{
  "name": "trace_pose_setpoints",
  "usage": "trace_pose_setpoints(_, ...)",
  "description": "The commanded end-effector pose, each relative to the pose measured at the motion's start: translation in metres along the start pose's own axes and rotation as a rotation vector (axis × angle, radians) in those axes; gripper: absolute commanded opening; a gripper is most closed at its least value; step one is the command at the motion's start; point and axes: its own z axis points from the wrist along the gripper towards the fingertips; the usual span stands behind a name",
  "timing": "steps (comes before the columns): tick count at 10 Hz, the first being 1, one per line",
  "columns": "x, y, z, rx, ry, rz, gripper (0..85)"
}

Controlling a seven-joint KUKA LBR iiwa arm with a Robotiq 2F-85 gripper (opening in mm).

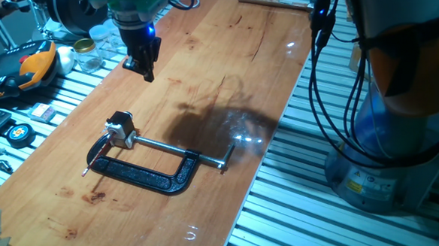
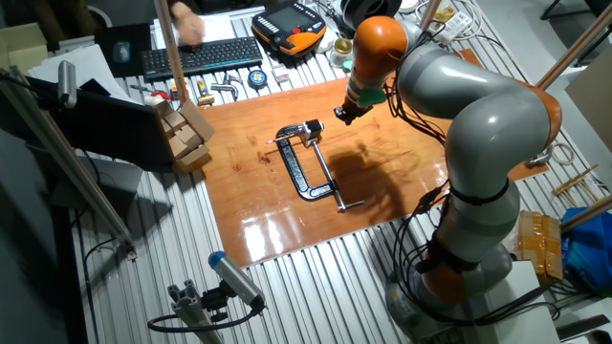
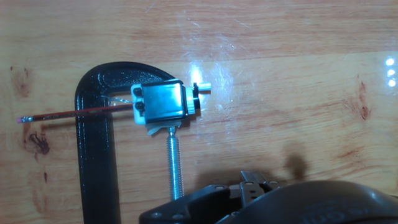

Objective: Sharpen the pencil with a pencil sharpener

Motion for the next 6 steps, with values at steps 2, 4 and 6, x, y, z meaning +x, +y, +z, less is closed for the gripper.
trace_pose_setpoints(2,0.0000,0.0001,0.0001,-0.001,0.001,0.000,0.0)
trace_pose_setpoints(4,-0.0004,0.0007,-0.0003,0.001,0.003,0.005,0.0)
trace_pose_setpoints(6,-0.0011,0.0016,-0.0006,0.004,-0.002,0.005,0.0)
